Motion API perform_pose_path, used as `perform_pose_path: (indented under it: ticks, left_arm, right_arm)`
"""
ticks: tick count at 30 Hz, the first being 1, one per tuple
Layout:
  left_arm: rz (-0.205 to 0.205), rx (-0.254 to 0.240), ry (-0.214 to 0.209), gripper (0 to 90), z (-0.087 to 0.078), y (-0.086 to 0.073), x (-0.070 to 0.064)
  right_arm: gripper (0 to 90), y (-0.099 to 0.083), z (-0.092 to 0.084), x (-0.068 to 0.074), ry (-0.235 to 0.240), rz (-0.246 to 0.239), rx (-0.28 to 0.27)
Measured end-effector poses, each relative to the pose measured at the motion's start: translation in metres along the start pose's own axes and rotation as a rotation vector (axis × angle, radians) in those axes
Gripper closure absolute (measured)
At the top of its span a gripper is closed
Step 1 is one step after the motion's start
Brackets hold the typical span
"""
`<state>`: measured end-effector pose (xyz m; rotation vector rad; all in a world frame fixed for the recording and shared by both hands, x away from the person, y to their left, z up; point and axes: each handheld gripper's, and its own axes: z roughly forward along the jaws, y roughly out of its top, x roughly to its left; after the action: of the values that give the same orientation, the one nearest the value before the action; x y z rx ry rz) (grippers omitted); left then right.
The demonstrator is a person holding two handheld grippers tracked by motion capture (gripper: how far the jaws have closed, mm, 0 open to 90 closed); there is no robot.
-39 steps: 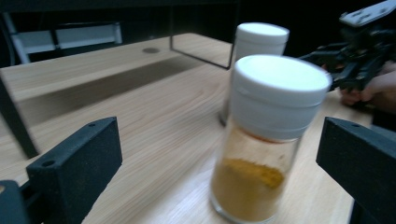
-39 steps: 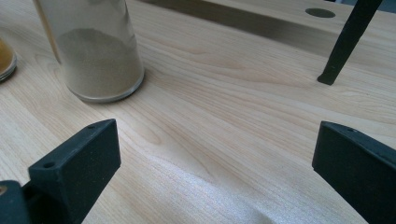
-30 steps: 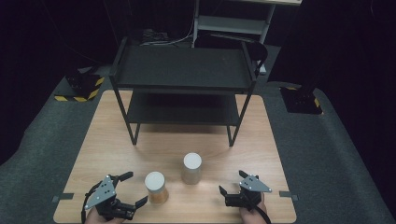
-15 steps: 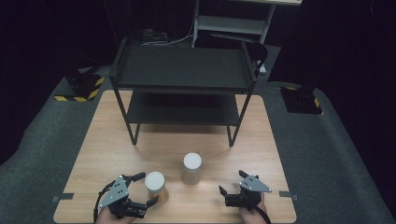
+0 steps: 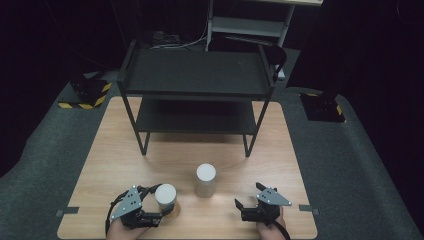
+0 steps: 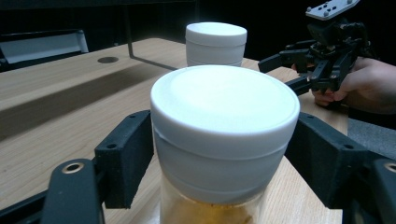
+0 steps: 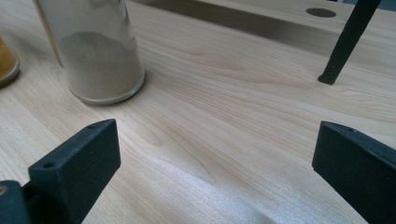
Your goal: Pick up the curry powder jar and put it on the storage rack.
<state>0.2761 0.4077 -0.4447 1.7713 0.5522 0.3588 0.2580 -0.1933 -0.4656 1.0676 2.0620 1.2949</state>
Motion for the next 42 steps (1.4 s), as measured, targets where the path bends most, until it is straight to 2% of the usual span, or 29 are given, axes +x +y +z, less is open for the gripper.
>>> perform_pose_path:
  ticks: [2,5,8,13,19,27,39,42]
  left_arm:
    - [0.016,0.005,0.004,27.4,0.002,0.0,-0.002]
    - [-0.003,-0.009,0.002,29.1,0.002,-0.002,-0.001]
    - [0.002,-0.013,0.007,33.2,0.002,-0.003,0.0]
    - [0.013,-0.008,0.018,33.2,0.001,-0.001,-0.003]
    - [0.008,-0.005,0.025,33.5,0.0,0.001,-0.005]
    - [-0.019,-0.018,0.064,33.6,-0.004,0.0,-0.003]
    - [0.02,-0.047,0.109,33.5,-0.016,0.022,0.002]
    - [0.016,-0.053,0.12,33.5,-0.018,0.029,0.005]
  right_arm:
    - [0.3,0.0,0.0,0.0,0.001,0.0,-0.001]
    - [0.3,0.0,0.0,0.0,0.0,0.002,-0.003]
    - [0.3,0.0,0.0,0.0,-0.001,0.002,-0.003]
    - [0.3,-0.001,0.0,0.0,-0.001,0.003,-0.005]
    - [0.3,-0.001,-0.001,0.0,-0.003,0.004,-0.006]
    - [0.3,-0.002,-0.001,0.0,-0.003,0.006,-0.009]
    - [0.3,-0.002,-0.001,0.0,-0.005,0.01,-0.012]
    - [0.3,-0.002,-0.001,0.0,-0.004,0.011,-0.012]
